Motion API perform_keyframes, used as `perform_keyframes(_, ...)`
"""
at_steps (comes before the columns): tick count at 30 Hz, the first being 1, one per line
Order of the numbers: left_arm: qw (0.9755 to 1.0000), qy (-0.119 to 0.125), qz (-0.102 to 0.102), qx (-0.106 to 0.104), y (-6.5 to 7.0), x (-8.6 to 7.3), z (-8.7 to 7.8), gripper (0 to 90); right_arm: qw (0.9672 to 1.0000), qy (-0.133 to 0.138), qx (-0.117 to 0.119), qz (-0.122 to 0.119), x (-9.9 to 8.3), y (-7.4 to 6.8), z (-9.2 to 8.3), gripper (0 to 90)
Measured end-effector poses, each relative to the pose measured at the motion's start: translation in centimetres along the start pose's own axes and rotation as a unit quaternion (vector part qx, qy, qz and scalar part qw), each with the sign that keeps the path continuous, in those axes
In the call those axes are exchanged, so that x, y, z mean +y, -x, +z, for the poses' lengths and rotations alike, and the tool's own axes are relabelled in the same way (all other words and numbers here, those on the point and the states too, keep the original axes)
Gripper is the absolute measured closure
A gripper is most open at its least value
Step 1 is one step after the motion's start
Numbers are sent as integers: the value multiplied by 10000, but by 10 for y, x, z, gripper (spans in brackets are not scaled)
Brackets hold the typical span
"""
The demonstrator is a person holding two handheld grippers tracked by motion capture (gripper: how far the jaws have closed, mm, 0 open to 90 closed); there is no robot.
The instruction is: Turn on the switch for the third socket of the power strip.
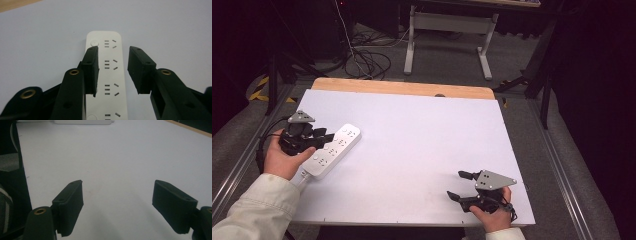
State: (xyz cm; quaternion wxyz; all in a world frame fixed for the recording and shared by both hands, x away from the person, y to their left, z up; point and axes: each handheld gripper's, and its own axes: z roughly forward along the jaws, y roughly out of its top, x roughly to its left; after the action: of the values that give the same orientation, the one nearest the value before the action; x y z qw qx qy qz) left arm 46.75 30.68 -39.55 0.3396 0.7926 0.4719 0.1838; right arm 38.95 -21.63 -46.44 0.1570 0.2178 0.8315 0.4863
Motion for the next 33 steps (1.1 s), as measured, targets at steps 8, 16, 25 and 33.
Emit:
perform_keyframes(8, 9996, -256, -94, -29, -6, 6, 16, 640, 10000, 1, 11, -4, 0, 0, 0, 251)
perform_keyframes(16, 9981, -441, -426, -97, -13, 9, 31, 701, 10000, -1, 21, -16, 0, 0, 0, 252)
perform_keyframes(25, 9954, -565, -768, -46, -17, 10, 46, 796, 10000, 12, 54, -21, 0, 0, 0, 251)
perform_keyframes(33, 9941, -604, -894, 138, -18, 9, 52, 877, 10000, 26, 73, -20, 0, 0, -1, 251)
